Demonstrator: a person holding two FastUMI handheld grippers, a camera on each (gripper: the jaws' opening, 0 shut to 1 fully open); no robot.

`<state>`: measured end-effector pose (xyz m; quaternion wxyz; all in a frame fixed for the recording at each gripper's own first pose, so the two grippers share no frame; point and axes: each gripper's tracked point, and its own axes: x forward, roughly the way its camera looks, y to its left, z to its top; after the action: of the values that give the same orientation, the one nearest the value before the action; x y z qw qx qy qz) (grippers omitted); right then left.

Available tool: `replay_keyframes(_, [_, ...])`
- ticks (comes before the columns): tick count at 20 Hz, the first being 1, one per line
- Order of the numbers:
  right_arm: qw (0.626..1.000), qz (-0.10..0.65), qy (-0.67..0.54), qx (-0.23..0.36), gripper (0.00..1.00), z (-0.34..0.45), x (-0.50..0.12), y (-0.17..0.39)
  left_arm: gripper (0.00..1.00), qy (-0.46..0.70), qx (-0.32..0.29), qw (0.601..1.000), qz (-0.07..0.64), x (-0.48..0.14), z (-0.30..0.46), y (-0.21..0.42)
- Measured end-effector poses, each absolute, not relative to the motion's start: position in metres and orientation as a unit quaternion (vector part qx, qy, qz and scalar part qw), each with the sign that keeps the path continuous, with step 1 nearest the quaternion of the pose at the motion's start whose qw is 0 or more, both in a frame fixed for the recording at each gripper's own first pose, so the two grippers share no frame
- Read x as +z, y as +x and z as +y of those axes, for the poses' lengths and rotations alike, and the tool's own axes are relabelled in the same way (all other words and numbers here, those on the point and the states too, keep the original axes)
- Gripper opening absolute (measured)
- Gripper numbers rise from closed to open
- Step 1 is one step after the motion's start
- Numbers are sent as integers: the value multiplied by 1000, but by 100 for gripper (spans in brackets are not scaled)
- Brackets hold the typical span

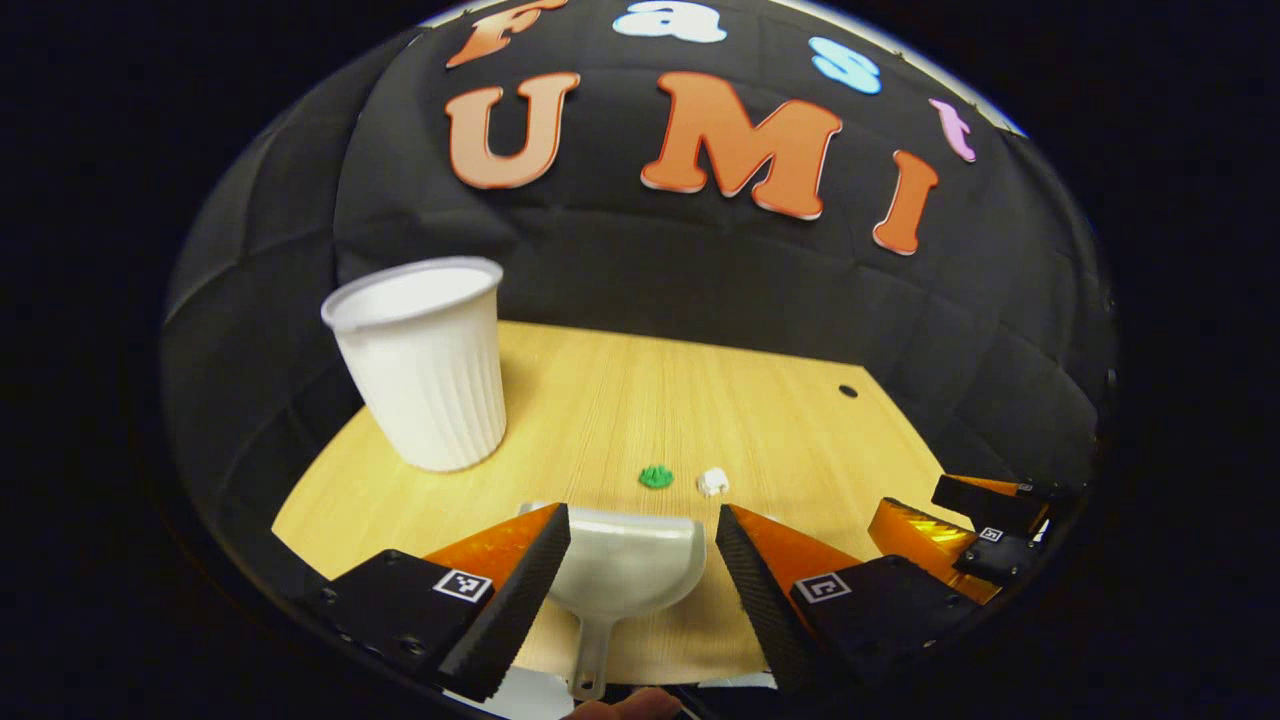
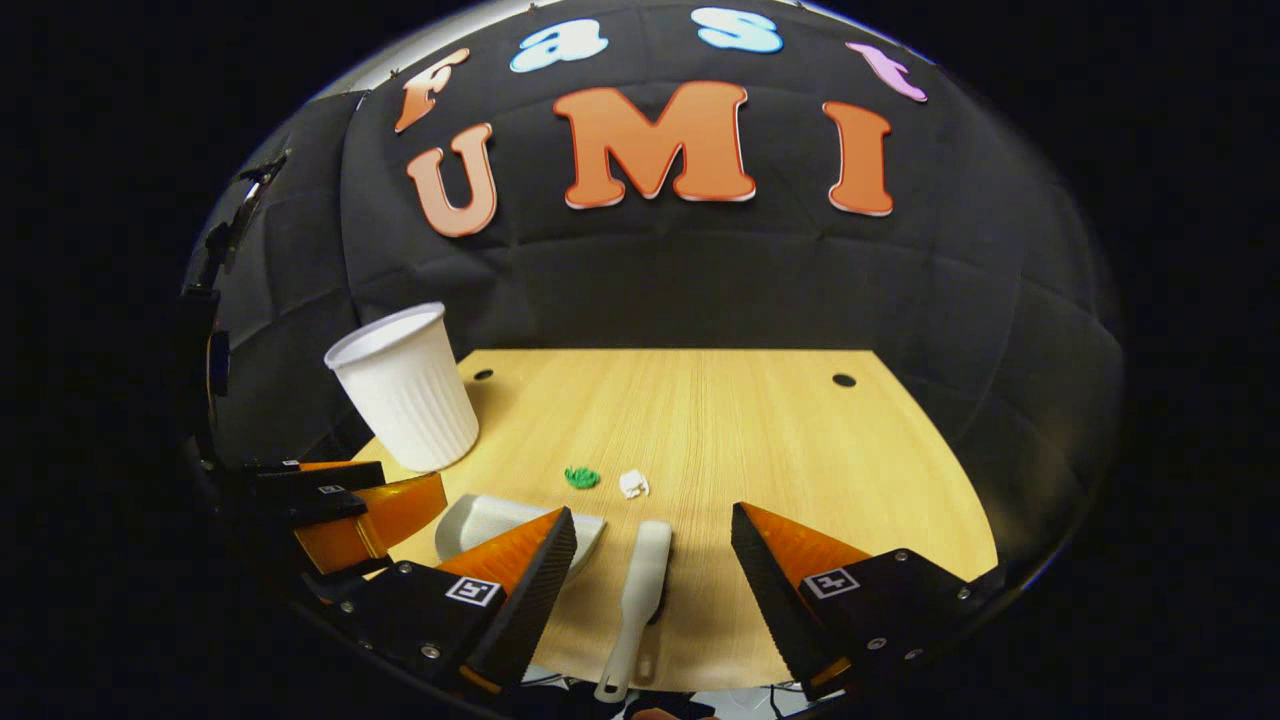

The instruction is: Pick up the small broom and dustpan from the desktop, sweep the trash into the dustpan with the broom, and then empty the trash into the garbage bin.

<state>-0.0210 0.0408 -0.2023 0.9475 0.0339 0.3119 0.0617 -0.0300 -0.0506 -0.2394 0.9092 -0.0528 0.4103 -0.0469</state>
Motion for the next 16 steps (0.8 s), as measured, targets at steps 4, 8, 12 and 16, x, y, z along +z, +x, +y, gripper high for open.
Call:
replay_keyframes(4, [913, 401, 39, 66, 94, 47, -259, -40, 98, -53, -46, 845, 529, -262, -55, -39])
replay_keyframes(8, [870, 486, 38, 77, 94, 63, -313, -62, 98, -53, -51, 792, 606, -239, -56, -28])
replay_keyframes(12, [835, 544, 34, 73, 95, 70, -346, -71, 98, -51, -51, 737, 672, -216, -41, -12])
replay_keyframes(16, [822, 567, 9, 53, 94, 72, -366, -63, 98, -48, -57, 694, 716, -208, -33, 10])
